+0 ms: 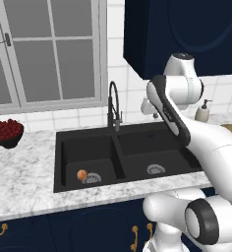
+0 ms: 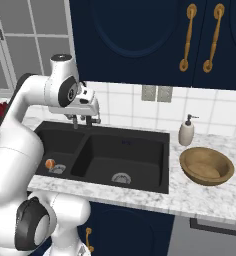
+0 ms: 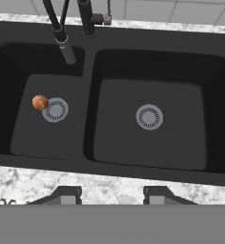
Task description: Pick the onion from the sink and place it in the bowl. Then pick the bowl and place it in the microwave. Then close the microwave door and press the start button.
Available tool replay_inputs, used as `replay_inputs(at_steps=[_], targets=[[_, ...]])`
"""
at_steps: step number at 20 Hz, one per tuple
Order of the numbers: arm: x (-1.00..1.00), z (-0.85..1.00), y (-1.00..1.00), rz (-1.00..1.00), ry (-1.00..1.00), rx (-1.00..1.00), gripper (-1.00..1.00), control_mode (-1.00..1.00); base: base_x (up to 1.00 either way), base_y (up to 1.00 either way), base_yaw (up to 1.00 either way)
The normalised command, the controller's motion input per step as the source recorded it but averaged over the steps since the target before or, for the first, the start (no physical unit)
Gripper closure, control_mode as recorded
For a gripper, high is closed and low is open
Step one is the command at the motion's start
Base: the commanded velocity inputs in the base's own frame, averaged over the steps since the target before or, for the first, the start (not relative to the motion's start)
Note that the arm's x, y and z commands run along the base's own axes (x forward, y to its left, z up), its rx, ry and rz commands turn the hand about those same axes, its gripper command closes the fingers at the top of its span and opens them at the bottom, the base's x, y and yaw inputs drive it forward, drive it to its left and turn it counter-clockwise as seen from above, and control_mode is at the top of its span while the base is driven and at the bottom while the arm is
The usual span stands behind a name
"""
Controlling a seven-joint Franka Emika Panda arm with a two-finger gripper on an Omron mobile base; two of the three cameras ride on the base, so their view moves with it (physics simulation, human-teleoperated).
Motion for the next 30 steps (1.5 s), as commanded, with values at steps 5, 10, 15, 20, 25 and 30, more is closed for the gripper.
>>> replay_inputs(at_steps=[5, 10, 15, 20, 25, 30], targets=[[-0.16, -0.01, 0.07, 0.0, -0.01, 0.0, -1.0, -1.0, 0.0, 0.0, 0.0], [-0.66, -0.15, 0.49, 0.05, -0.01, 0.07, -1.0, -1.0, 0.0, 0.0, 0.0], [-0.52, -0.34, 0.75, 0.09, 0.0, 0.01, -1.0, -1.0, 0.0, 0.0, 0.0], [-0.15, -0.35, 0.86, 0.12, 0.02, 0.0, -1.0, -1.0, 0.0, 0.0, 0.0], [0.01, -0.36, 0.67, 0.15, 0.04, 0.0, -1.0, -1.0, 0.0, 0.0, 0.0], [0.4, -0.55, 0.88, 0.0, 0.02, -0.09, -1.0, -1.0, 0.0, 0.0, 0.0]])
